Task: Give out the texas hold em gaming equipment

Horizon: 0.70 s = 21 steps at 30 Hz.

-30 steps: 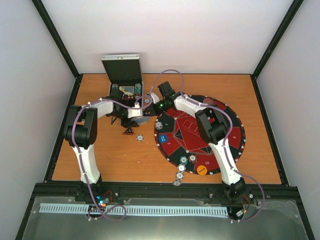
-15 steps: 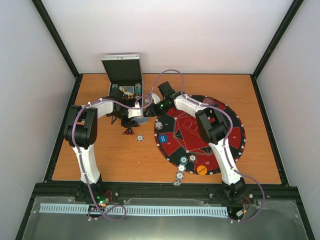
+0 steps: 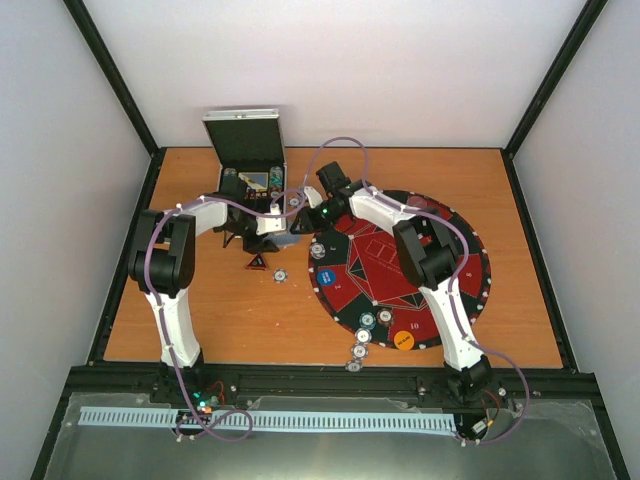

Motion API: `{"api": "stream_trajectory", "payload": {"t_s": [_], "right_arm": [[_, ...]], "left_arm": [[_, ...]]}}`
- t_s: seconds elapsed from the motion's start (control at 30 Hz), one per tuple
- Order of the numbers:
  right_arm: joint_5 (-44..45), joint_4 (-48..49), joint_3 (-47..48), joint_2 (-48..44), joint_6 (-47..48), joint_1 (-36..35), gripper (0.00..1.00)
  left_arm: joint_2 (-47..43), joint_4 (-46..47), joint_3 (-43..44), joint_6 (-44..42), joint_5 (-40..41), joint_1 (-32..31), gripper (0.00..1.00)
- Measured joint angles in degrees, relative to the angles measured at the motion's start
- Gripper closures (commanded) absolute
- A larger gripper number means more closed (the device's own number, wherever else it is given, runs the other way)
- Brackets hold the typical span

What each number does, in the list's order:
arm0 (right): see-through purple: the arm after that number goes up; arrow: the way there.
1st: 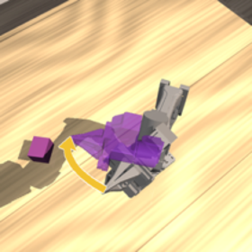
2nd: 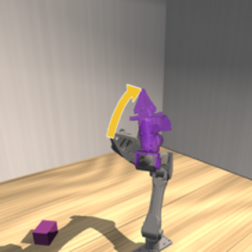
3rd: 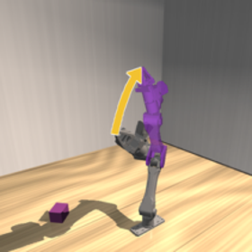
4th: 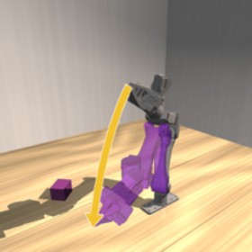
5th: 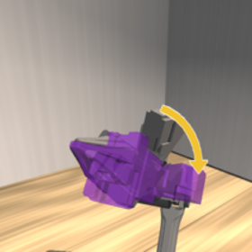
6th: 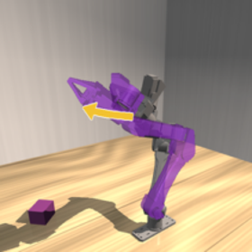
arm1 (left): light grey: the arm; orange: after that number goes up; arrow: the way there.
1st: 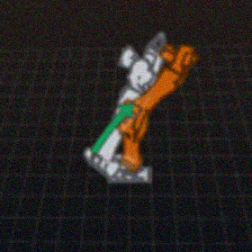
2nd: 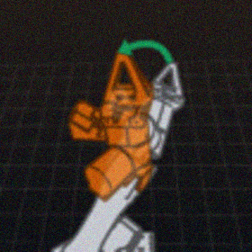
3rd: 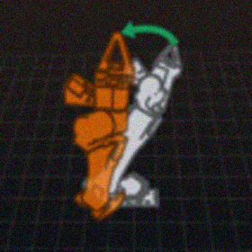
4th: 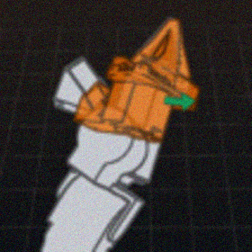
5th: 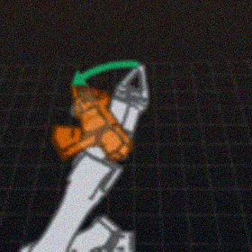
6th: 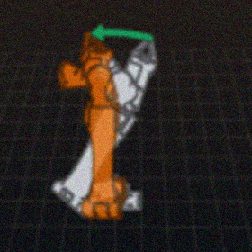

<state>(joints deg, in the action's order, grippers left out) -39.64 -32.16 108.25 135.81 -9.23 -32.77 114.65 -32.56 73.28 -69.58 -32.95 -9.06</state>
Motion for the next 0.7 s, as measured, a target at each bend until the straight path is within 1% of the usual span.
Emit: {"api": "stream_trajectory", "payload": {"t_s": [0.1, 0.23, 0.3, 0.53, 0.6, 0.7], "right_arm": [[0.02, -0.63, 0.04, -0.22, 0.20, 0.00, 0.69], [0.22, -1.53, 0.04, -0.55, 0.44, 0.02, 0.61], [0.26, -1.86, 0.04, -0.66, 0.59, 0.04, 0.59], [0.44, -2.95, 0.04, -1.16, 1.11, 0.26, 0.56], [0.07, -2.95, 0.04, -1.33, 1.09, 0.37, 0.55], [-0.96, -2.82, 0.04, -1.77, 1.05, 0.52, 0.63]], "left_arm": [[0.00, 0.00, 0.07, -0.02, 0.02, 0.02, 0.44], [0.04, 0.00, 0.09, -0.02, -0.04, 0.00, 0.44], [0.07, 0.00, 0.09, -0.02, -0.09, 0.02, 0.44], [0.22, -0.04, 0.31, -0.02, -0.13, 0.02, 0.44], [0.26, -0.04, 0.31, -0.02, -0.20, 0.02, 0.44], [0.26, -0.04, 0.35, -0.02, -0.28, 0.02, 0.44]]}}
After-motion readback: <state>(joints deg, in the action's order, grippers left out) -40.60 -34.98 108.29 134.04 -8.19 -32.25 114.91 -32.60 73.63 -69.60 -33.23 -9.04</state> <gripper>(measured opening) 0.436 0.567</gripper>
